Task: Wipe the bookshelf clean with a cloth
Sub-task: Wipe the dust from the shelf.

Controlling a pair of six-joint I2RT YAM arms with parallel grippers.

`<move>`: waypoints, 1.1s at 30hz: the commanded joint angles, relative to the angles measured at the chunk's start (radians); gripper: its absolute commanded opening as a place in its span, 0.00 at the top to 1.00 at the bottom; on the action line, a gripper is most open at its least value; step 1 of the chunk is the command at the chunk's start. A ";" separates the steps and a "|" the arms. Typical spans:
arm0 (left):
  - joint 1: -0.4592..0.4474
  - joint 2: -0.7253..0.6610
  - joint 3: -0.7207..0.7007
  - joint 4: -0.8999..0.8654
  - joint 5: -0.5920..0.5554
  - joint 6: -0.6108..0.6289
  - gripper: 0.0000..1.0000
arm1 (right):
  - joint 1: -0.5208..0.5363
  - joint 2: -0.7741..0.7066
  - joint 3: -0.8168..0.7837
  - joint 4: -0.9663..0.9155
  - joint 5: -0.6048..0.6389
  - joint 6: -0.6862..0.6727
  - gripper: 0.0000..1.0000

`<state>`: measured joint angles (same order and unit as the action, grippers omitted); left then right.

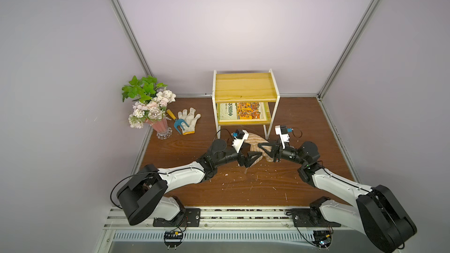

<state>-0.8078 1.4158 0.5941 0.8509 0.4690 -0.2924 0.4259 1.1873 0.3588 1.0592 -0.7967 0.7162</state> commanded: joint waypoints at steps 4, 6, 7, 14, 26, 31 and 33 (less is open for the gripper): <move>-0.012 0.053 0.028 0.168 0.093 -0.078 0.69 | 0.009 0.005 0.007 0.052 0.093 -0.005 0.86; -0.010 0.029 -0.026 0.171 0.012 -0.069 0.83 | 0.001 -0.039 0.022 -0.063 0.193 -0.069 0.61; -0.009 0.009 -0.062 0.171 -0.045 -0.065 0.90 | -0.002 -0.068 0.034 -0.137 0.267 -0.117 0.52; 0.065 -0.193 -0.301 0.111 -0.521 -0.180 1.00 | -0.012 -0.166 0.053 -0.252 0.924 -0.358 0.17; 0.203 -0.080 -0.068 -0.266 -0.774 -0.171 1.00 | -0.022 0.160 0.396 -0.155 0.913 -0.622 0.20; 0.203 0.086 -0.298 -0.050 -0.783 -0.491 1.00 | -0.022 0.201 0.331 -0.121 0.944 -0.581 0.27; 0.208 0.085 -0.347 0.038 -0.799 -0.509 1.00 | -0.022 0.211 0.329 -0.124 0.948 -0.600 0.27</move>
<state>-0.6144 1.5024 0.2993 0.7746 -0.2817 -0.6640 0.4030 1.3964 0.6918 0.8879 0.1154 0.1421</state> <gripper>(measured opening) 0.055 0.733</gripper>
